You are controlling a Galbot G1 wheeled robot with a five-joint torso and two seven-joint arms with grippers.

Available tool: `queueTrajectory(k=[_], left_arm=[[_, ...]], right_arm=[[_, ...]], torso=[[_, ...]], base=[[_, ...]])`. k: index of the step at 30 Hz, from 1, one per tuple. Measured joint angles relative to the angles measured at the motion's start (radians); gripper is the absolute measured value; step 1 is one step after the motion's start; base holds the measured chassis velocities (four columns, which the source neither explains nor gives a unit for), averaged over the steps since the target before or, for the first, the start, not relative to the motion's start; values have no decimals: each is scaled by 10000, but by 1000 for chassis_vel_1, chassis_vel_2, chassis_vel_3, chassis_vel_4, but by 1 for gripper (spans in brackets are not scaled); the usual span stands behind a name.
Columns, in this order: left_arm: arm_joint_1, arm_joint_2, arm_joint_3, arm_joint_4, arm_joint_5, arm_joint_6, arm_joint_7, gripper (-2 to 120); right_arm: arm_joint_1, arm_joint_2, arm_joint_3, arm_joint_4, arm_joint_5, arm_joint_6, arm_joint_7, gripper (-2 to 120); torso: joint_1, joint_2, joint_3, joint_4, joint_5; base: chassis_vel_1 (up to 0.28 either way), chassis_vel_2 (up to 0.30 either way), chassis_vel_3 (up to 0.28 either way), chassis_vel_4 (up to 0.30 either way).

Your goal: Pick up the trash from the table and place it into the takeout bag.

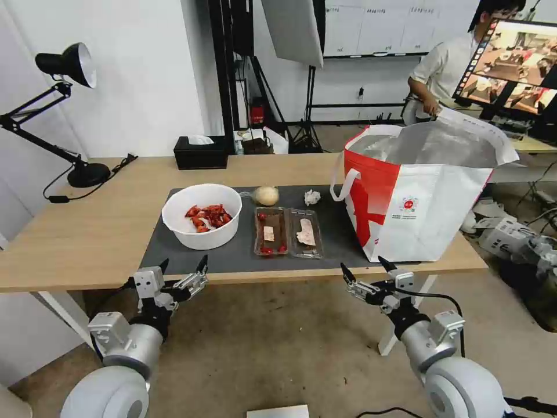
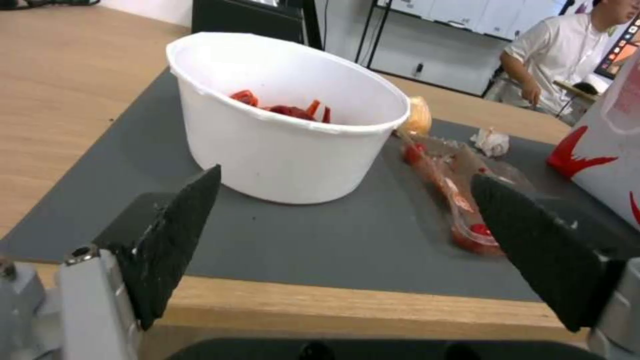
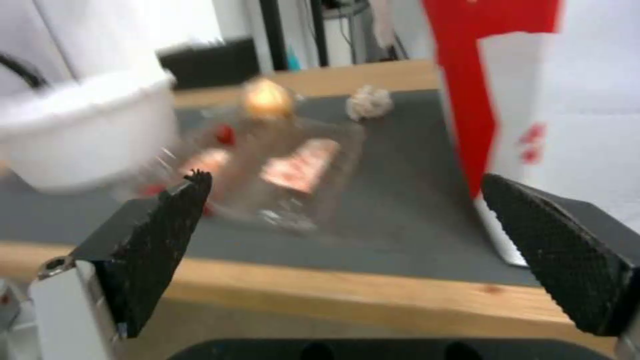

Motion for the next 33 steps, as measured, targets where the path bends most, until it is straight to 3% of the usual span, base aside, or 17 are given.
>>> queueTrajectory(k=[3, 5, 11, 15, 16, 20, 23, 25, 33], left_arm=[[37, 7, -13, -5, 7, -6, 0, 100], [98, 56, -74, -28, 8, -13, 0, 100], [178, 119, -95, -32, 5, -33, -15, 100], [215, 129, -98, -5, 7, -38, -24, 100], [220, 130, -120, 28, 7, -40, -29, 100], [218, 165, -163, 55, 6, -41, -33, 100], [228, 178, -196, 57, 5, -41, -33, 100], [265, 182, -237, 80, 5, -41, -39, 100], [275, 201, -232, 208, 22, -41, -46, 100]], right_arm=[[277, 9, -321, 0, 866, 104, 169, 100], [887, 56, -959, -40, 2472, 110, 493, 100], [2000, 54, -1951, -468, 4448, 54, 1296, 100], [2859, 126, -2626, -697, 5956, -58, 2331, 100], [3428, 282, -2984, -797, 7039, -86, 3302, 100], [4102, 595, -3367, -875, 8266, -87, 4563, 100], [4301, 749, -3479, -875, 8693, -84, 5109, 100], [4503, 1019, -3587, -833, 9391, -79, 6039, 100], [4761, 1489, -3733, -1068, 9718, 11, 7256, 100]], torso=[[0, 0, 0, 1, -1], [0, 0, 0, 1, 0], [0, 0, 1, 3, 0], [0, 0, 1, 2, 0], [0, 0, 0, 2, 0], [1, -1, 1, 2, -1], [1, 0, 1, 2, -2], [1, 0, 1, 1, -1], [0, 0, 0, 1, 0]], base=[[0, 0, 0, 0], [0, 0, 0, 0], [0, 0, 0, 0], [0, 0, 0, 0], [0, 0, 0, 0], [0, 0, 0, 0], [0, 0, 0, 0], [0, 0, 0, 0], [0, 0, 0, 0]])
